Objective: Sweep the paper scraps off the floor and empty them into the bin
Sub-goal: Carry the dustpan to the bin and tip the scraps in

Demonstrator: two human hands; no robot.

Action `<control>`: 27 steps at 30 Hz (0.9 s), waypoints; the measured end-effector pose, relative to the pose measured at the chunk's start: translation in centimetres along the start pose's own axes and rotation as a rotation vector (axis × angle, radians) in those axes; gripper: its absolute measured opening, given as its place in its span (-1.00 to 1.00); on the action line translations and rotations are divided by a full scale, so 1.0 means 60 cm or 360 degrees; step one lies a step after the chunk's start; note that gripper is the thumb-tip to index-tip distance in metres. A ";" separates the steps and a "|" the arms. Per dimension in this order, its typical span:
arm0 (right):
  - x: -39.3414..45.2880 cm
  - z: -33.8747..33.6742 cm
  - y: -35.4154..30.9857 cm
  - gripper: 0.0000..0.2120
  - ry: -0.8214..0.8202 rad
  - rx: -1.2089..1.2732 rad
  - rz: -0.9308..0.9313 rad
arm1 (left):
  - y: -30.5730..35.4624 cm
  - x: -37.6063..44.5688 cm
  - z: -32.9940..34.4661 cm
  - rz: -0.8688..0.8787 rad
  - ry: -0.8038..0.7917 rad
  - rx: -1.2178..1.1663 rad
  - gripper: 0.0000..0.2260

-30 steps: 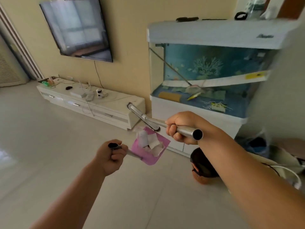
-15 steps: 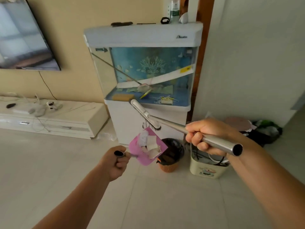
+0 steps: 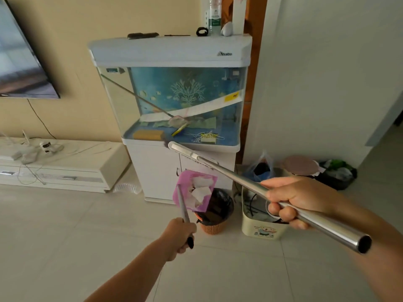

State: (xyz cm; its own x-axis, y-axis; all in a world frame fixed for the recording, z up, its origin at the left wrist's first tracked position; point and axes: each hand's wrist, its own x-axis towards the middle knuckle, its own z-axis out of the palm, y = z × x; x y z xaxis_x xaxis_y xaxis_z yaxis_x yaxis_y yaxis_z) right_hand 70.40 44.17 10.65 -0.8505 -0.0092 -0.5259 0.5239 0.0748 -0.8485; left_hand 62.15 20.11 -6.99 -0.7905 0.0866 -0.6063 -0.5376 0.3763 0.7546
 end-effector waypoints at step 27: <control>0.008 0.041 -0.024 -0.79 -0.0163 0.0046 -0.0017 | 0.009 -0.005 0.005 0.0040 0.0070 0.0629 -0.83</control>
State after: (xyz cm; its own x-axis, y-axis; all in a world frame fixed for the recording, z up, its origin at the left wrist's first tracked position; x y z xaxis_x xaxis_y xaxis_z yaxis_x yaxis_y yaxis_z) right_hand 69.37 41.63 11.46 -0.8476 -0.1117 -0.5188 0.5172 0.0451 -0.8547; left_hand 62.21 20.59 -6.50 -0.8184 0.0638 -0.5711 -0.3703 0.7014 0.6090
